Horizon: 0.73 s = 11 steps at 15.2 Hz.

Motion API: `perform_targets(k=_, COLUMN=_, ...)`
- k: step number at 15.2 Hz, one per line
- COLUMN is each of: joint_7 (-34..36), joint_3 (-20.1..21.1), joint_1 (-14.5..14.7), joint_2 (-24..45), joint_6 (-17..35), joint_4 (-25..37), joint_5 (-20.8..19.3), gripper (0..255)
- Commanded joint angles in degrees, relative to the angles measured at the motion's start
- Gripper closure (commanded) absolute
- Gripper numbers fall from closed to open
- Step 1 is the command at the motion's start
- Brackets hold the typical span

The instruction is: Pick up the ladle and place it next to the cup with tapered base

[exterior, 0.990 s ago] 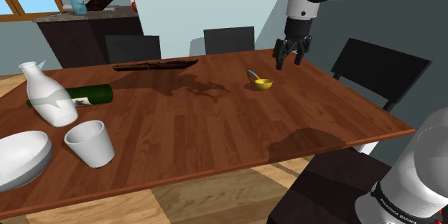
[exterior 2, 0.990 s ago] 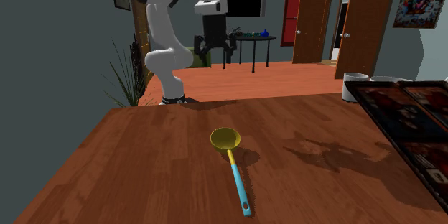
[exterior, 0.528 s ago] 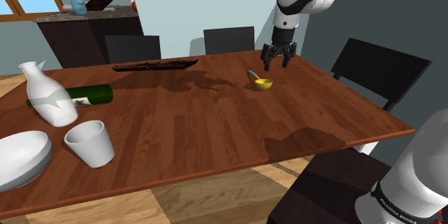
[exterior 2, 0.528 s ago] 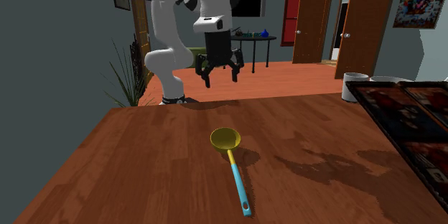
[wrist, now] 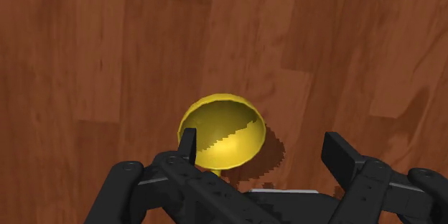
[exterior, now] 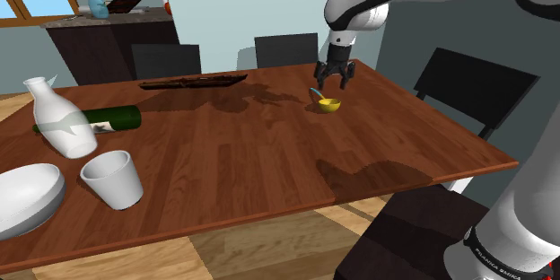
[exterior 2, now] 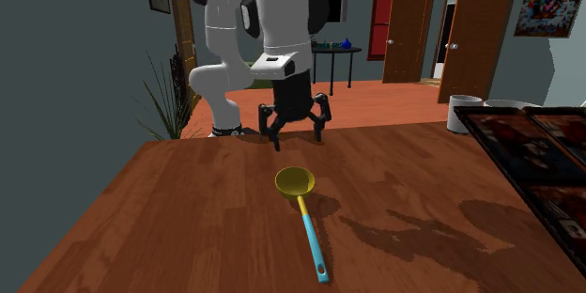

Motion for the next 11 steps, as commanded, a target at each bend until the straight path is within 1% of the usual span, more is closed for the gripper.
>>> perform_targets(k=1, joint_7=-0.4, joint_3=-0.5, joint_1=-1.0, joint_2=4.5, joint_6=0.0, joint_4=3.9, joint_5=1.7, gripper=0)
perform_targets(k=7, joint_7=-0.4, joint_3=-1.0, joint_1=-4.6, joint_2=18.3, joint_6=-1.8, joint_4=17.7, joint_5=6.5, gripper=0)
perform_targets(k=8, joint_7=-0.3, joint_3=-1.0, joint_1=-4.9, joint_2=19.3, joint_6=-2.0, joint_4=18.8, joint_5=6.7, gripper=0)
perform_targets(k=11, joint_7=-0.5, joint_3=-0.7, joint_1=-4.7, joint_2=20.0, joint_6=0.0, joint_4=17.5, joint_5=7.0, gripper=0)
